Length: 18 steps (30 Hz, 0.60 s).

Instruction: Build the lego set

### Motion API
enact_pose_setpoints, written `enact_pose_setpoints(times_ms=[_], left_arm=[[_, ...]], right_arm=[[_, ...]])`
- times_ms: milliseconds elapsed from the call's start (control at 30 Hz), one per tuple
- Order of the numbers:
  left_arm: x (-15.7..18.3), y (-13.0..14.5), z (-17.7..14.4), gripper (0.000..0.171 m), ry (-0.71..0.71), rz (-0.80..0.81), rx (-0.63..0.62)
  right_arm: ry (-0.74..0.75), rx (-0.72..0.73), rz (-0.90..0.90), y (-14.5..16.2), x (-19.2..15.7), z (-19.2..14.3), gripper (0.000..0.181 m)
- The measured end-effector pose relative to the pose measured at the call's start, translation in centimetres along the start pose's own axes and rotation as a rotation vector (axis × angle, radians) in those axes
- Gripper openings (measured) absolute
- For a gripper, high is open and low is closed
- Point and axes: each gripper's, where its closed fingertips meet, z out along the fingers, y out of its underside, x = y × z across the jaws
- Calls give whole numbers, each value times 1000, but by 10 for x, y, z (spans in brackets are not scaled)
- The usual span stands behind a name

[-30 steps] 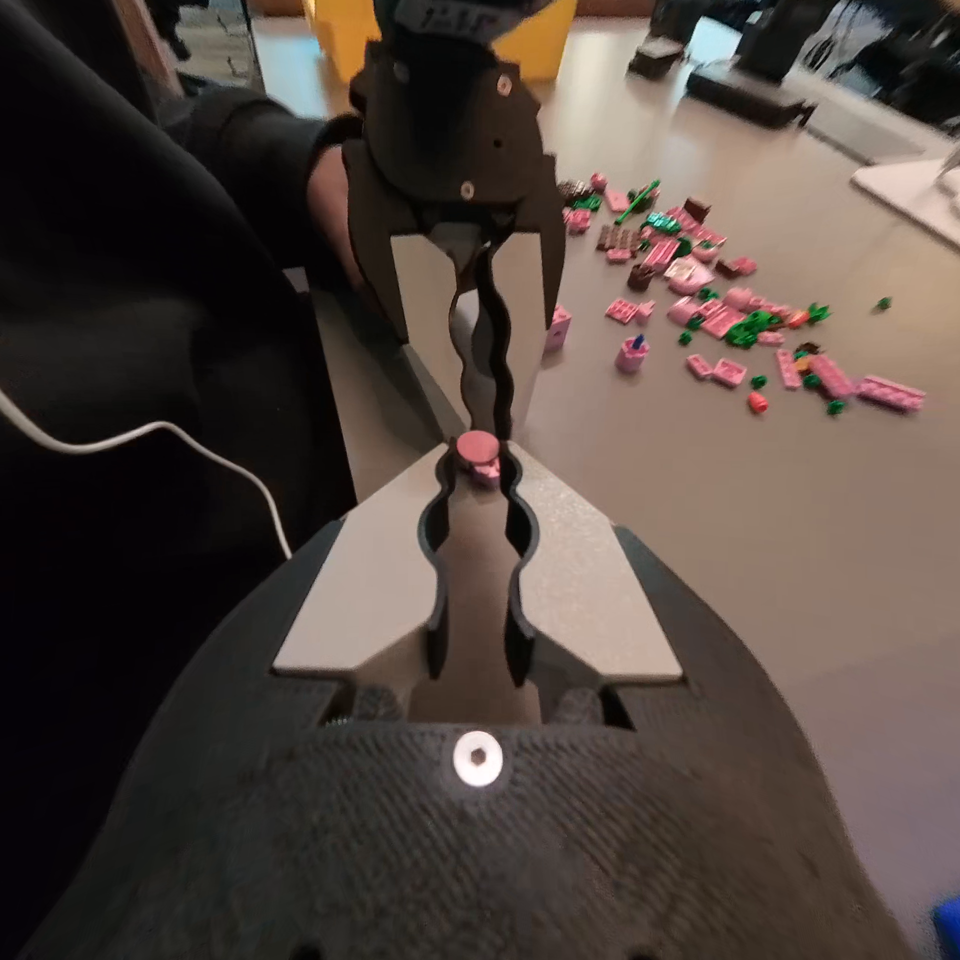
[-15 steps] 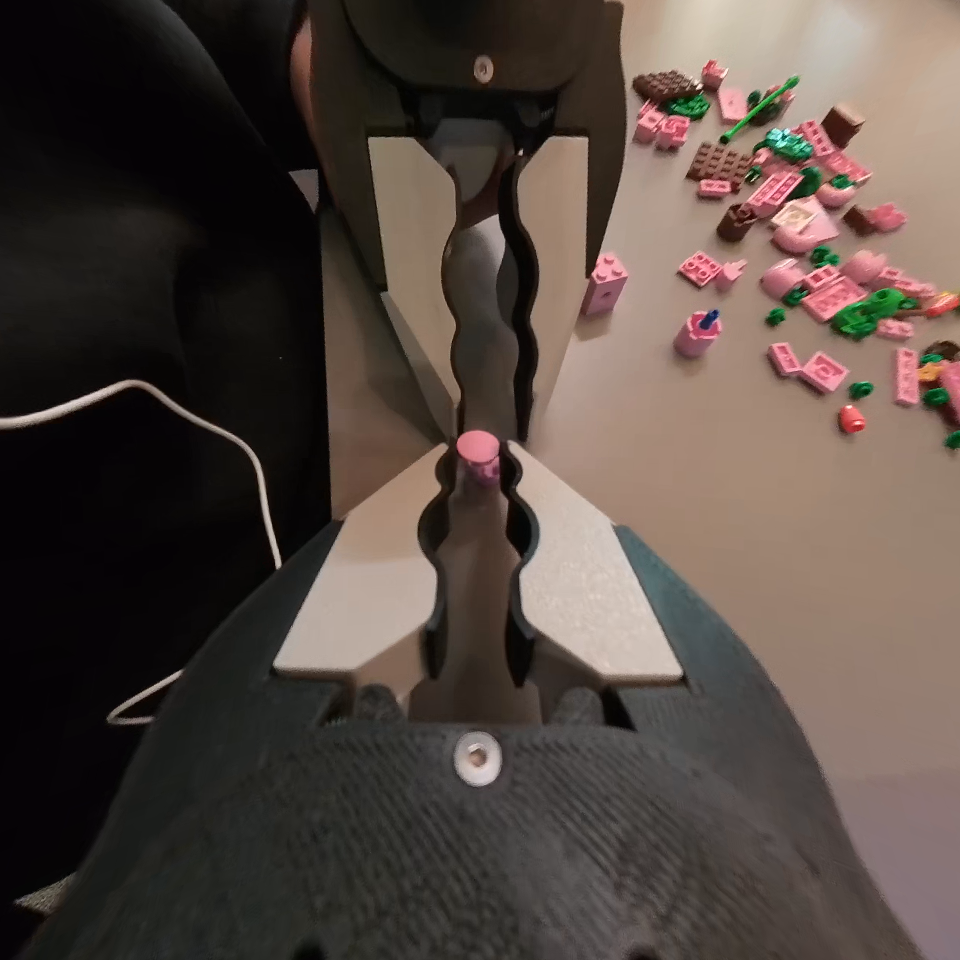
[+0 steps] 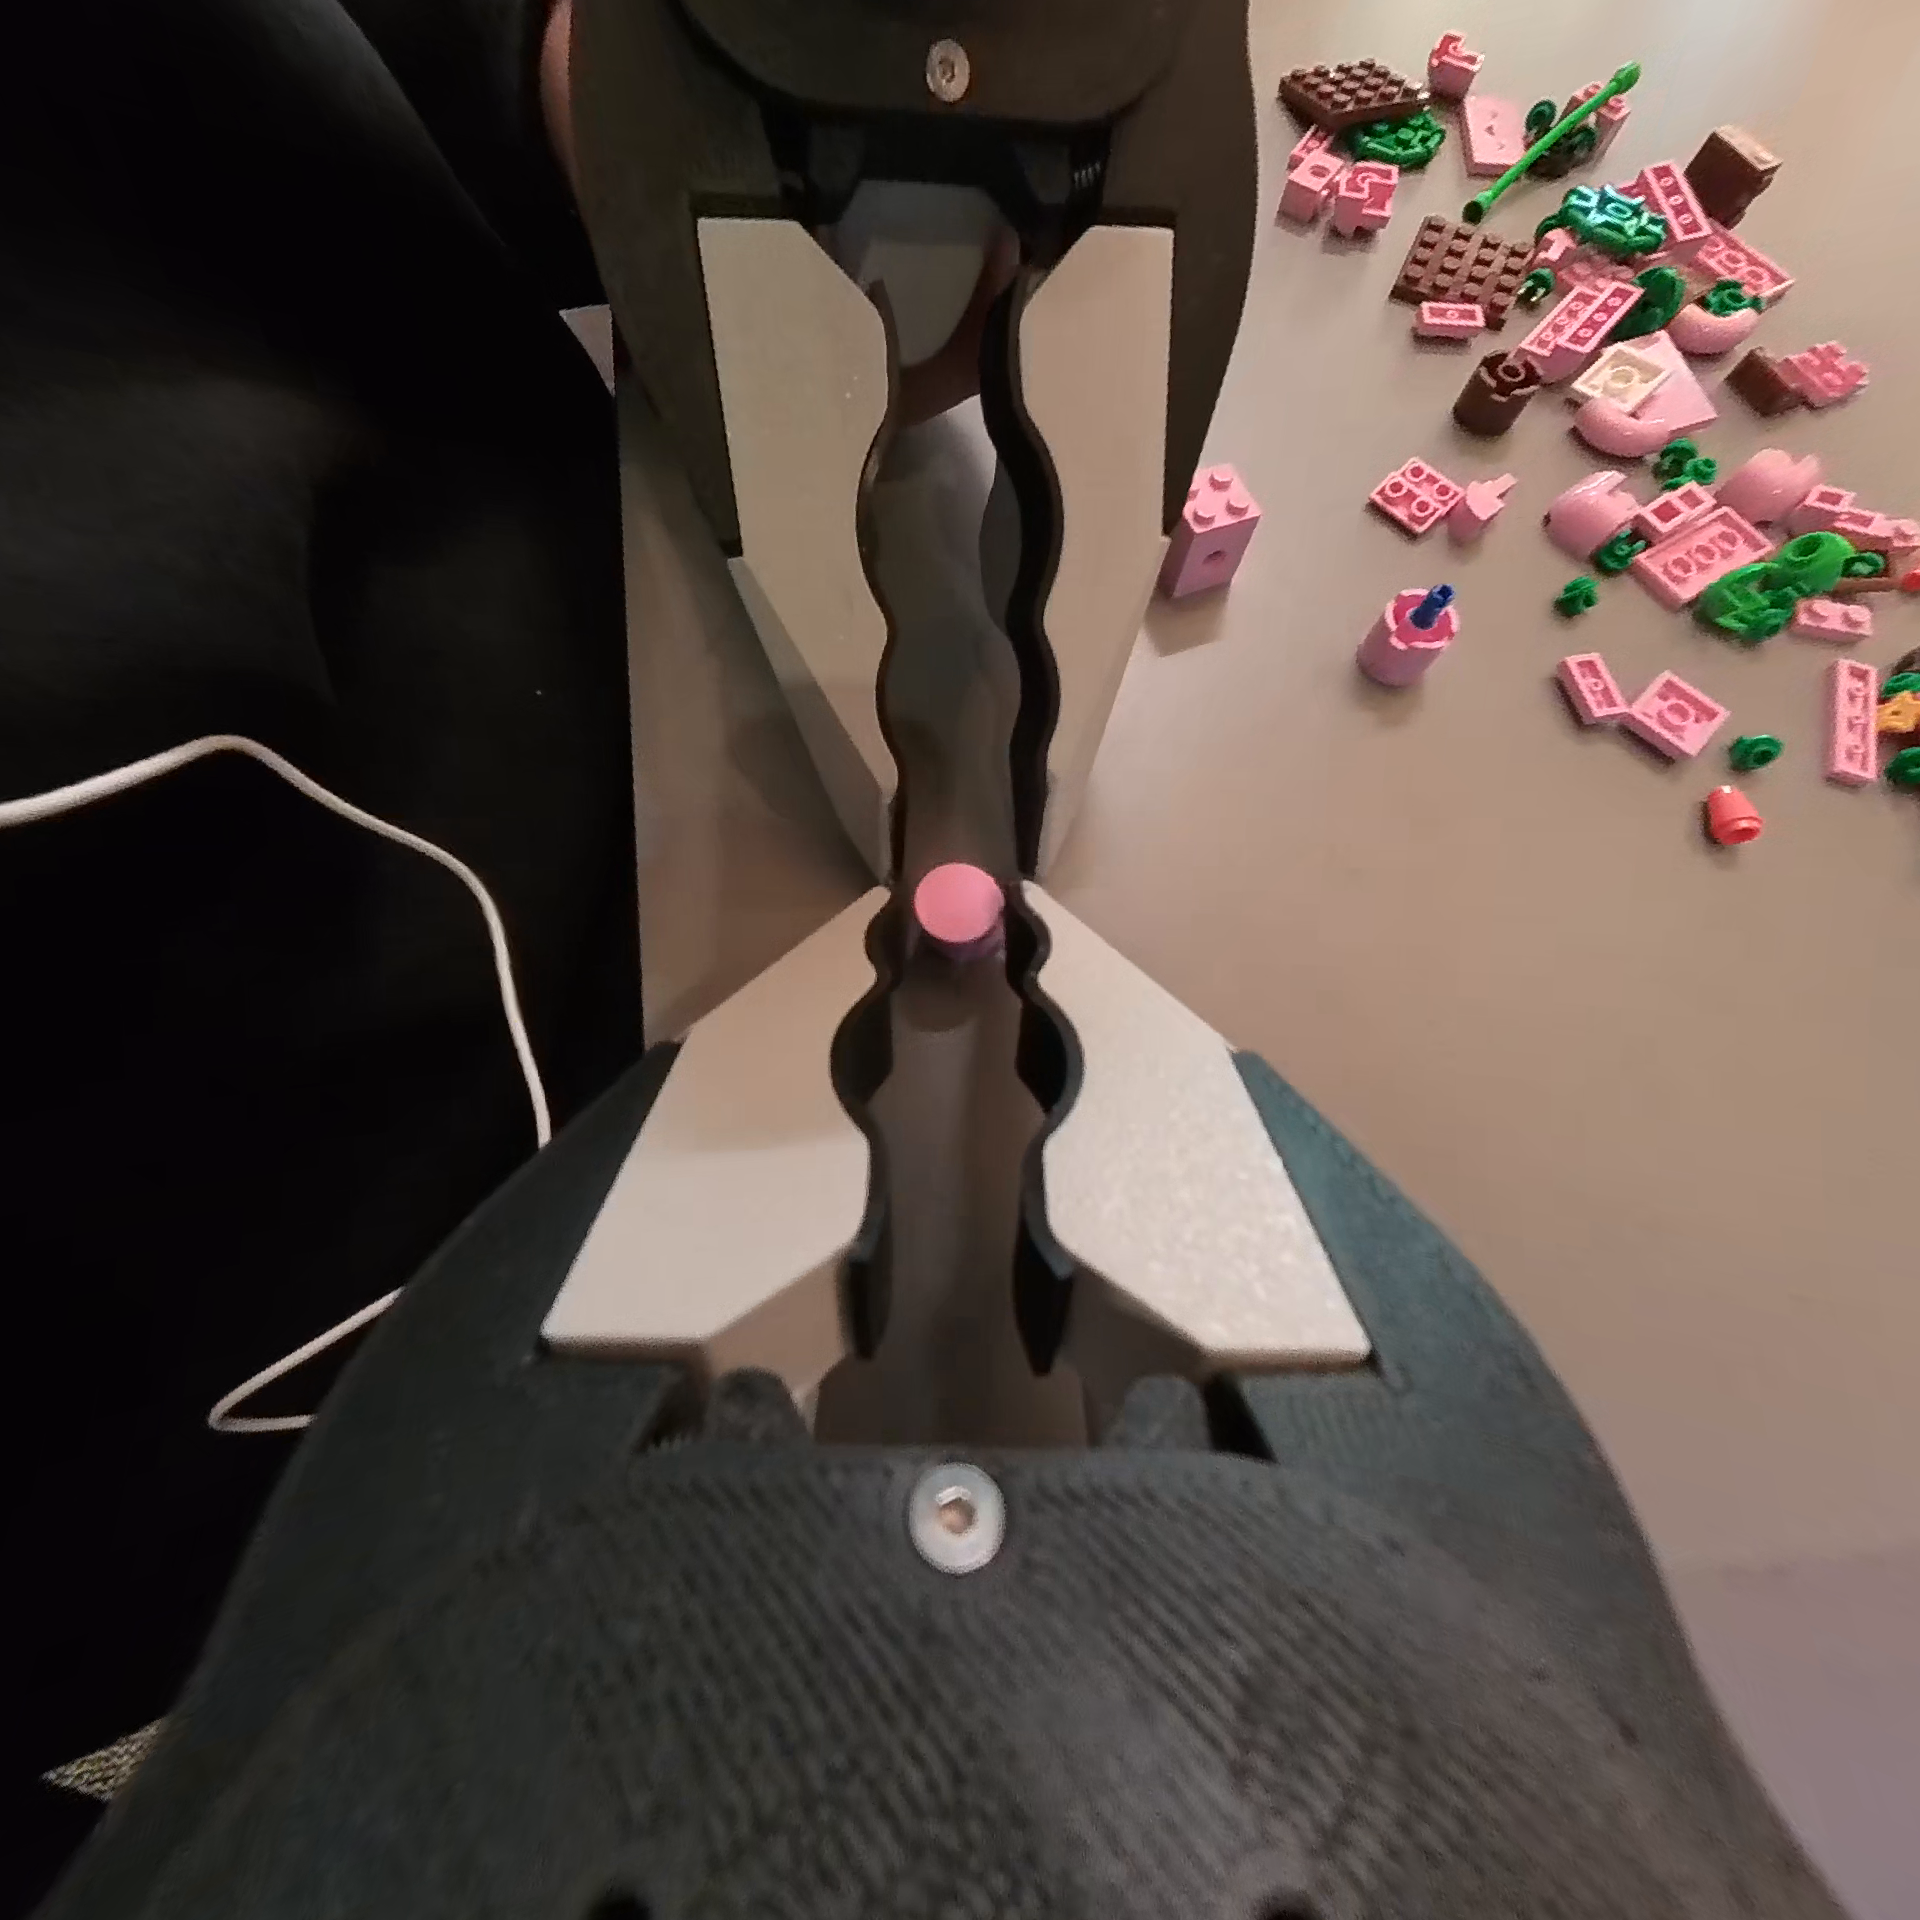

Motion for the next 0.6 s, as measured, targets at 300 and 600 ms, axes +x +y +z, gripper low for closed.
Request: enact_pose_setpoints(times_ms=[300, 600], left_arm=[[1, 0, 0, 22, 13, -9, 2], [6, -1, -1, 21, 106, -62, 10]], right_arm=[[24, 33, 6, -4, 3, -4, 22], [9, 55, 28, -6, 2, -7, 11]])
